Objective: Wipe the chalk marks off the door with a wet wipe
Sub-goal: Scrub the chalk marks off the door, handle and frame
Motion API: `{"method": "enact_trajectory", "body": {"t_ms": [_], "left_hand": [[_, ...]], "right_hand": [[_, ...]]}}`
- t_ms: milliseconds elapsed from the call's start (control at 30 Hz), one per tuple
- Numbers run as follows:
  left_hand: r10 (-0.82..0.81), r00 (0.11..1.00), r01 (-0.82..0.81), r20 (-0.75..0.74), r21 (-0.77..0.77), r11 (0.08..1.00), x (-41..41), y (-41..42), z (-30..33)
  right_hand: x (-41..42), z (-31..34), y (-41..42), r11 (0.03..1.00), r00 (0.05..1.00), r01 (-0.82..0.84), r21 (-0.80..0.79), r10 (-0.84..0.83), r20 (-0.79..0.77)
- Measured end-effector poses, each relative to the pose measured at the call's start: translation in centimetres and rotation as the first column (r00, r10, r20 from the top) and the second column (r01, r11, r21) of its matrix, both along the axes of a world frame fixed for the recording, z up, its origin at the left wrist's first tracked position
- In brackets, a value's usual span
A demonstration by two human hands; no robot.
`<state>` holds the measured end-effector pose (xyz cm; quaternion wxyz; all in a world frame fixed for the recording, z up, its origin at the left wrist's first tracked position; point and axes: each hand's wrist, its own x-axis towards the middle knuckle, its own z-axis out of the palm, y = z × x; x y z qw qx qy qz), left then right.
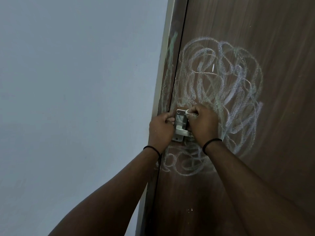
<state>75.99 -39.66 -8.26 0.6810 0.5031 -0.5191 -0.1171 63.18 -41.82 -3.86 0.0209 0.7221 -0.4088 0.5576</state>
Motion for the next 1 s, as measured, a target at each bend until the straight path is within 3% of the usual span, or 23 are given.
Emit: {"method": "enact_trajectory", "body": {"t_ms": [133, 233, 300, 433, 500, 567, 800, 1000], "left_hand": [[0.004, 1.000, -0.004, 0.010, 0.014, 1.000, 0.0, 0.2, 0.0], [0.007, 1.000, -0.007, 0.018, 0.011, 1.000, 0.0, 0.4, 0.1], [0.011, 1.000, -0.012, 0.022, 0.004, 1.000, 0.0, 0.5, 0.2], [0.029, 0.997, -0.029, 0.067, 0.003, 1.000, 0.0, 0.9, 0.2], [0.057, 0.995, -0.058, 0.083, 0.006, 0.998, 0.0, 0.9, 0.1], [0.078, 0.995, -0.079, 0.066, 0.009, 0.997, -0.1, 1.0, 0.0], [0.145, 0.984, -0.142, 0.103, -0.036, 0.989, 0.1, 1.7, 0.2], [0.201, 0.971, -0.189, 0.128, -0.102, 0.977, 0.1, 2.2, 0.1]], "right_hand": [[-0.3, -0.6, -0.5, 0.967, 0.998, -0.016, 0.253, 0.031, -0.059], [0.0, 0.1, -0.3, 0.995, 0.994, -0.050, 0.086, 0.041, 0.105], [0.2, 0.7, -0.4, 0.999, 0.993, -0.028, -0.016, 0.030, 0.114], [1.1, 1.7, -0.8, 0.987, 0.969, -0.065, -0.147, 0.027, -0.245], [1.8, 2.7, -0.8, 0.979, 0.887, -0.126, -0.158, 0.040, -0.460], [2.1, 3.8, -1.1, 0.985, 0.816, -0.124, -0.123, 0.030, -0.578], [0.7, 3.3, -1.1, 0.992, 0.929, 0.115, -0.058, -0.128, -0.346], [2.4, 4.1, 0.0, 0.993, 0.782, -0.052, -0.105, -0.025, -0.623]]}}
